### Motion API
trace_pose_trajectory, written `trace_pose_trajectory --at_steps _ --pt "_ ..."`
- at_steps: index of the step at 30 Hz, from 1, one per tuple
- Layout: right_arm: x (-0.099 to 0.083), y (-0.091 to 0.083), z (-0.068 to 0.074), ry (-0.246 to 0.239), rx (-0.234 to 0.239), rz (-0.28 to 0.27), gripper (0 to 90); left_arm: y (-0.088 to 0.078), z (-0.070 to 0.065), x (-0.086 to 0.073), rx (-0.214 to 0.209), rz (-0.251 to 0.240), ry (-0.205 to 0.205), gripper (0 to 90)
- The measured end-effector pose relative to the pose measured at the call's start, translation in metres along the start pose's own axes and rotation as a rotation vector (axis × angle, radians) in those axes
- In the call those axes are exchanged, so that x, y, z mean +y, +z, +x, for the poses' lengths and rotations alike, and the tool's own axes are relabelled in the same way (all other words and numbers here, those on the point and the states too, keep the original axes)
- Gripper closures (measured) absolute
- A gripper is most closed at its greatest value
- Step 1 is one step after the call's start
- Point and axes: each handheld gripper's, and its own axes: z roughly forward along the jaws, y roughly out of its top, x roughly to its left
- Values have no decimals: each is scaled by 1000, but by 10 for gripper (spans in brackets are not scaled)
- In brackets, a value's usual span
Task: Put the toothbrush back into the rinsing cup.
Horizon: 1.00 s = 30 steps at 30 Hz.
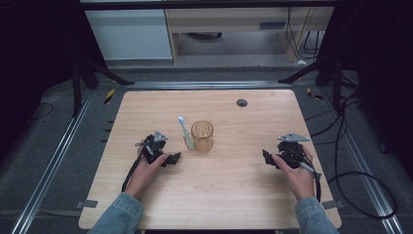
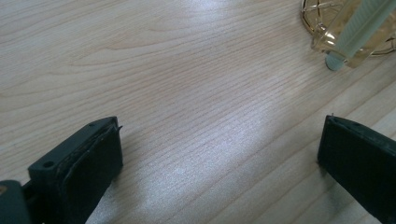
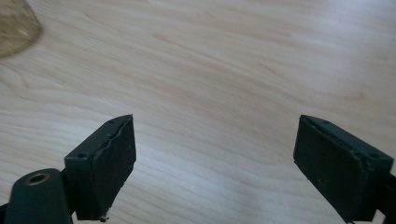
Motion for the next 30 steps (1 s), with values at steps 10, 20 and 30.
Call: trace_pose_trajectory --at_steps 10,20,30 --pt "-10 22 -23 70 6 51 85 0 0 0 0 1 1 0" --pt "-20 42 -9 60 -23 48 51 0 0 0 1 1 0 0" --pt "-19 43 -1 87 -62 47 45 0 0 0 1 1 0 0"
